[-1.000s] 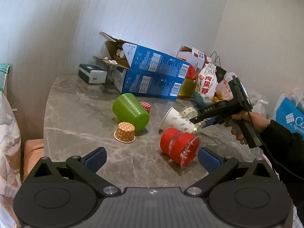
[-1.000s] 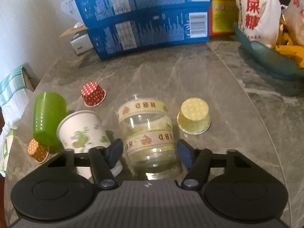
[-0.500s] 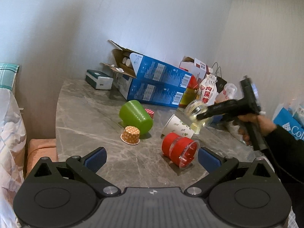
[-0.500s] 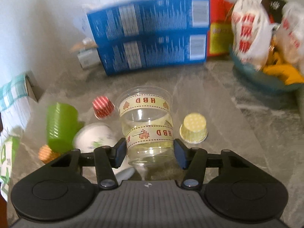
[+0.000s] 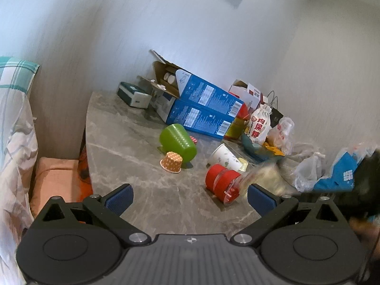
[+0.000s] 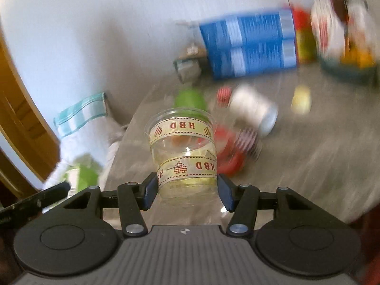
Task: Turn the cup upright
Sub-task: 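Lift the clear HBD cup with the right tool toward the left tool, then grasp the clear cup with the left tool while the right tool releases it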
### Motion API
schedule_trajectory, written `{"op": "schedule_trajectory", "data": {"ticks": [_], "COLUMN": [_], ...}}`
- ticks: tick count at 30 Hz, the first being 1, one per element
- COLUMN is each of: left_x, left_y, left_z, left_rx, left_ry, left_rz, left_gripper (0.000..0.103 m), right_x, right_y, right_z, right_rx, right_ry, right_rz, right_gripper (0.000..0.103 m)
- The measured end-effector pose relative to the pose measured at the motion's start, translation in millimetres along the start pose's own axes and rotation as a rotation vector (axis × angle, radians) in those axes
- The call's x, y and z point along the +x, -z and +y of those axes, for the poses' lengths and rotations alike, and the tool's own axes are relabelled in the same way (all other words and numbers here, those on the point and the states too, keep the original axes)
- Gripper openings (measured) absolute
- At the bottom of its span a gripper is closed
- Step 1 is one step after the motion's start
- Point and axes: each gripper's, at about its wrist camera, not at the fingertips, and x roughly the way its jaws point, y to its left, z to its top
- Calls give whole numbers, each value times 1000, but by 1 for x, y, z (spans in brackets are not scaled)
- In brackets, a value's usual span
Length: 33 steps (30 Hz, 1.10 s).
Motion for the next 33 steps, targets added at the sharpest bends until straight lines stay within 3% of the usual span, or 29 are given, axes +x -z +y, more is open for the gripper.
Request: {"op": "schedule_trajectory", "data": {"ticks": [6,12,18,33], "left_x": [5,20,62,126], "left_y": [6,5,-7,-2], "left_z": [7,2,-13,-44], "left_rx": [-17,-47,-118,-186], "left_ry": [-50,-37,31,-28], "left_rz": [74,128,298,506], "left_gripper": [103,103,101,98], "right_x": [40,48,47,52], "right_y": [23,39,48,60], "right_z": [-6,12,25,24], "right_rx": [137,124,76,27], "right_ry": [-30,-7,45,39], "right_rz": [52,52,26,22], "right_gripper": [56,56,59,60]}}
